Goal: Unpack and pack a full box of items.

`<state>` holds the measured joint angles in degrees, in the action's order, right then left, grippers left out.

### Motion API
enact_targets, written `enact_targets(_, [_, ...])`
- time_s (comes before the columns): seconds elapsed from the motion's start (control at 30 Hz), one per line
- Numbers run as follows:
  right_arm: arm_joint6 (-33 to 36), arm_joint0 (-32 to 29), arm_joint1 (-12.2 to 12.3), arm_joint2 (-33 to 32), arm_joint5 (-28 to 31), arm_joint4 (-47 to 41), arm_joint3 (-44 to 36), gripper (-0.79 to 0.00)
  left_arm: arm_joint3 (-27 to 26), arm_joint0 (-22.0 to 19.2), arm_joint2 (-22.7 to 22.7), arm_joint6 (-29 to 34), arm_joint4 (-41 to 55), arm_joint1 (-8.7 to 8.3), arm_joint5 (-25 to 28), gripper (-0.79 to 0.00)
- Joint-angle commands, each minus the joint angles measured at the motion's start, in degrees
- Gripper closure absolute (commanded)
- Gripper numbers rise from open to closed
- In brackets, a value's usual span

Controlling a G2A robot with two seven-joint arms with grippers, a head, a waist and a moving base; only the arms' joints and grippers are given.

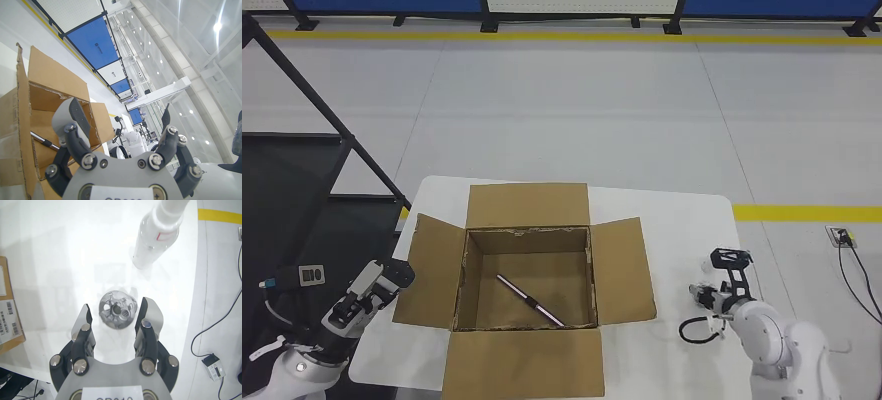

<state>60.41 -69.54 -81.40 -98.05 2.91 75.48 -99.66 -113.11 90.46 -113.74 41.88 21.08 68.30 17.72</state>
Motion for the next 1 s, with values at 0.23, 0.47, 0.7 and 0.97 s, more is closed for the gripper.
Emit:
enact_targets(0.23, [2.27, 0.94, 0.28, 4.34, -0.73, 1.89, -8.28, -0.603, 0.0, 0.0, 0.0, 0.0, 0.0, 0.0, 0.0, -0.785])
enact_targets(0.47, [-2.21, -0.29, 0.09, 15.55, 5.67, 0.59, -21.6, -0.659, 0.0, 0.0, 0.0, 0.0, 0.0, 0.0, 0.0, -0.785])
enact_targets(0.7, [1.07, 9.96, -1.25, 35.13, 11.29, 2.27, -14.13, -0.69, 0.41, 1.91, -2.5, -3.58, 1.69, 0.04, 1.12, -0.785])
enact_targets(0.97, [2.67, 28.7, -6.21, 52.73, 8.64, -3.63, 11.74, -0.69, 1.74, 5.38, -6.44, -4.77, 5.73, 0.13, 3.23, -0.785])
